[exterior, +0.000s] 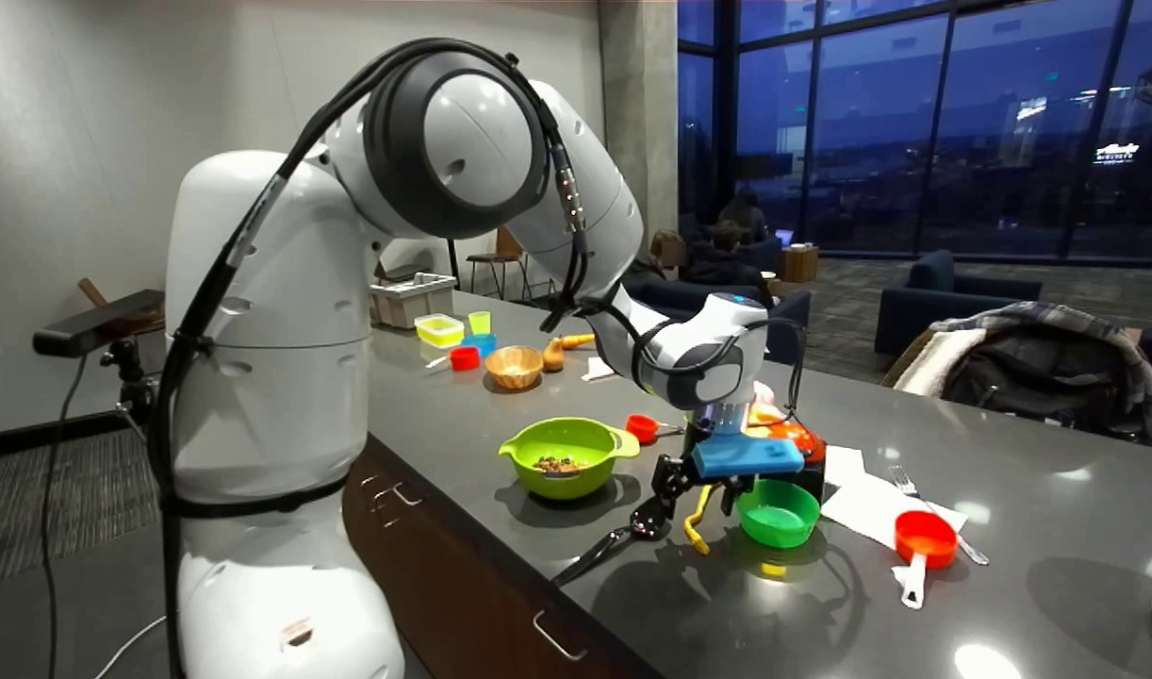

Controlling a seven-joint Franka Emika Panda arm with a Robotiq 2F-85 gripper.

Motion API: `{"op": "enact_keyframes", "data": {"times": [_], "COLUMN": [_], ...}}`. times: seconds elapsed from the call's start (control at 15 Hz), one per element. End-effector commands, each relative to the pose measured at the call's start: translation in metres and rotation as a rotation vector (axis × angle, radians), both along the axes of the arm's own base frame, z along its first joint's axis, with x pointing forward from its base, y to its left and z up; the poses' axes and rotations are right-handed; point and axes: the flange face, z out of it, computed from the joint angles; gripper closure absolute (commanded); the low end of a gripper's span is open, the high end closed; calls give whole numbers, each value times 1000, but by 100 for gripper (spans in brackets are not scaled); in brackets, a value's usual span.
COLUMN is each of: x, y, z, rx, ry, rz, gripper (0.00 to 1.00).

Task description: Move the yellow cloth to the right of the spoon

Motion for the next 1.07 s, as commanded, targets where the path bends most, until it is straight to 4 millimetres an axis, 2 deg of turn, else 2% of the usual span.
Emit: {"op": "enact_keyframes", "data": {"times": [0.0, 0.67, 1.0], "x": [-5, -9, -11], "y": [-5, -23, -22], "z": [1, -17, -19], "rx": [-18, 15, 9], "ry": [9, 25, 34], "rz": [-13, -78, -78], "gripper": [0, 0, 0]}}
